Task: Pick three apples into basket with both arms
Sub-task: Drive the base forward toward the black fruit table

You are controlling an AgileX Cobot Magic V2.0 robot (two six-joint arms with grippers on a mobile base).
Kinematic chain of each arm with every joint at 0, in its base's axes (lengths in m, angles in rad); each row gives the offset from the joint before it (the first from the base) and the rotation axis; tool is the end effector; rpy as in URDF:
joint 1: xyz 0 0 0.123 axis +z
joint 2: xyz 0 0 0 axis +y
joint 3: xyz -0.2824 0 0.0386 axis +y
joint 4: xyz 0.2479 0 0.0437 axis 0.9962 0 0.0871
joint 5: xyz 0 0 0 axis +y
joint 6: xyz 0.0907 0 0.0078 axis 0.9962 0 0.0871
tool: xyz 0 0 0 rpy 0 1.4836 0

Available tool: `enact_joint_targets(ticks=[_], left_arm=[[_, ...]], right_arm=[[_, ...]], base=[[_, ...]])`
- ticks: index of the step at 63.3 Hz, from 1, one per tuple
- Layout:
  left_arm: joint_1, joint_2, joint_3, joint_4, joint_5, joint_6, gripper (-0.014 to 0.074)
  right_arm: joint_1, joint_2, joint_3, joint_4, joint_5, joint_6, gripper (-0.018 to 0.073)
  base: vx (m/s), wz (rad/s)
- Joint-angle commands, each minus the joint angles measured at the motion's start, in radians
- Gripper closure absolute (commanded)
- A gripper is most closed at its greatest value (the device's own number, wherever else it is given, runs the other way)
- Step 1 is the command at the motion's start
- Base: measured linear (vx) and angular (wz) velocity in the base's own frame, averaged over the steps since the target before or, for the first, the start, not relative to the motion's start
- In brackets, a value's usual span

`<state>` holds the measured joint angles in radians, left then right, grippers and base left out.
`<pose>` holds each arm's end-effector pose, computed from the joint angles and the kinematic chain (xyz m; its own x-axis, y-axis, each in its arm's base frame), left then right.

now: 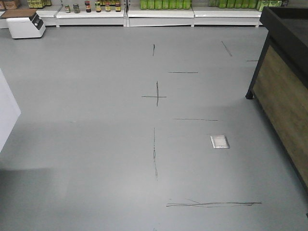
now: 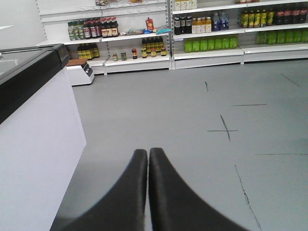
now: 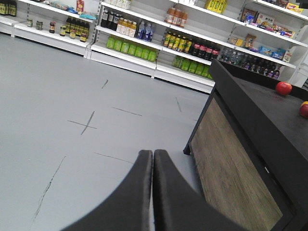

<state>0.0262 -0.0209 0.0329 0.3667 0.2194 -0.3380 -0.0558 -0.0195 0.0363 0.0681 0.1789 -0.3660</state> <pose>0.0550 0.0086 0.1845 -0.1317 0.0171 -0.9911 -0.1008 0.9944 0.0306 0.0560 -0.0020 0.1857 -0.1158 -0.2885 -0.9504 0.0101 0.9565 -0.2916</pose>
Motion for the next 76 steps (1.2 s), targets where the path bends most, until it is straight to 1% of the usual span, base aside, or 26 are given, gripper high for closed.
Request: enact_joint_targets(ticks=[1, 76], left_arm=[[-0.004, -0.014, 0.010, 0.004, -0.080, -0.006, 0.0603], [-0.004, -0.014, 0.010, 0.004, -0.080, -0.006, 0.0603]], right_arm=[[-0.005, 0.000, 0.001, -0.007, -0.076, -0.008, 0.0563], [-0.005, 0.000, 0.001, -0.008, -0.075, -0.008, 0.0563]], base=[[0.00, 0.00], [0.00, 0.00]])
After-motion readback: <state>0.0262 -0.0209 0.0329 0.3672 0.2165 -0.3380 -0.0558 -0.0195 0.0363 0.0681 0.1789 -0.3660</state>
